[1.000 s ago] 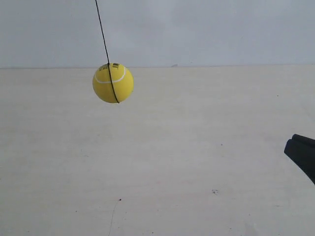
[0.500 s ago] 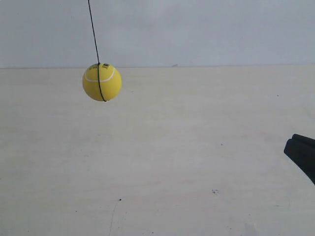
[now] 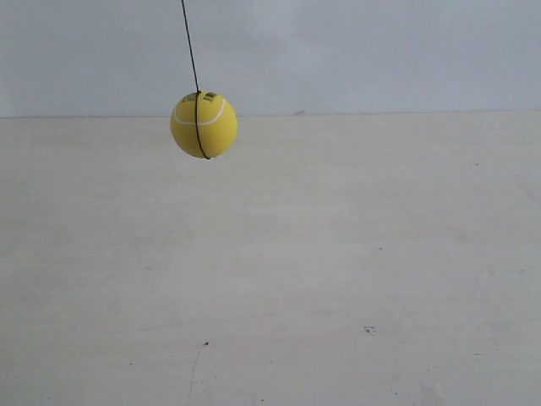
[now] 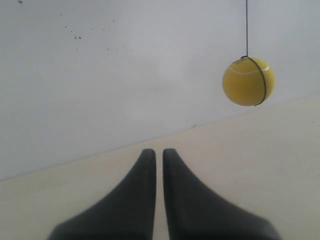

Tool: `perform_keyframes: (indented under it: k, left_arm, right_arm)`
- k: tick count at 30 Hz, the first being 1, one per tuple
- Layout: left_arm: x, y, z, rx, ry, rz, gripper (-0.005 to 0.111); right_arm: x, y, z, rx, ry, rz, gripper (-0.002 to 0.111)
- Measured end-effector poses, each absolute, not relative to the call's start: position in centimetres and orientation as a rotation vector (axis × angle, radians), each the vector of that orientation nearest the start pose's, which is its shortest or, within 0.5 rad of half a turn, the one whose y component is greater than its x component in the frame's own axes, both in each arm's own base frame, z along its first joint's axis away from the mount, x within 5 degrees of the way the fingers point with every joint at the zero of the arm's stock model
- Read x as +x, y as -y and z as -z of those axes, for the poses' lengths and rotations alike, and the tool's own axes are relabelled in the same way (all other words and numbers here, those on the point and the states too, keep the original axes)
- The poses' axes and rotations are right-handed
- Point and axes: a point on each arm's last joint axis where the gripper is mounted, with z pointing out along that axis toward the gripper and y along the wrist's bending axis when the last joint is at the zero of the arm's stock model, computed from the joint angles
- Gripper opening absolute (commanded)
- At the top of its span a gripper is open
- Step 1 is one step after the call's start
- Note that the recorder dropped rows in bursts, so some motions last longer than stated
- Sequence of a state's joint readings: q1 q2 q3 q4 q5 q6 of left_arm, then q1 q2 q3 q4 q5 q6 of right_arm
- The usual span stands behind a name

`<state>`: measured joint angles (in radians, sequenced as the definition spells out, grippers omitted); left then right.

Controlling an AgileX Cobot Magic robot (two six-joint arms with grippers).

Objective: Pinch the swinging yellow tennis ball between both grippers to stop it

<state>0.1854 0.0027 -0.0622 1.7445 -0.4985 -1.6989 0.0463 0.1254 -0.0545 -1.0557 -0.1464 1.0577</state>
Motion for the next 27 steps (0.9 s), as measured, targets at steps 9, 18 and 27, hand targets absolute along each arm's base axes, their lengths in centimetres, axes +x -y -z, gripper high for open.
perform_keyframes:
  k: [9,18,27]
  left_arm:
    - [5.0,3.4,-22.5,0.303,-1.496,0.169,0.005]
    - [5.0,3.4,-22.5,0.304,-1.496,0.17,0.005]
    - [5.0,3.4,-22.5,0.304,-1.496,0.17,0.005]
  right_arm:
    - [6.2,-0.7,-22.2,-0.011,-1.489,-0.097,0.0]
    - [6.3,-0.4,-21.4,-0.04,-1.515,-0.01,0.0]
    - [5.8,-0.1,-20.5,-0.17,-1.577,0.164,0.0]
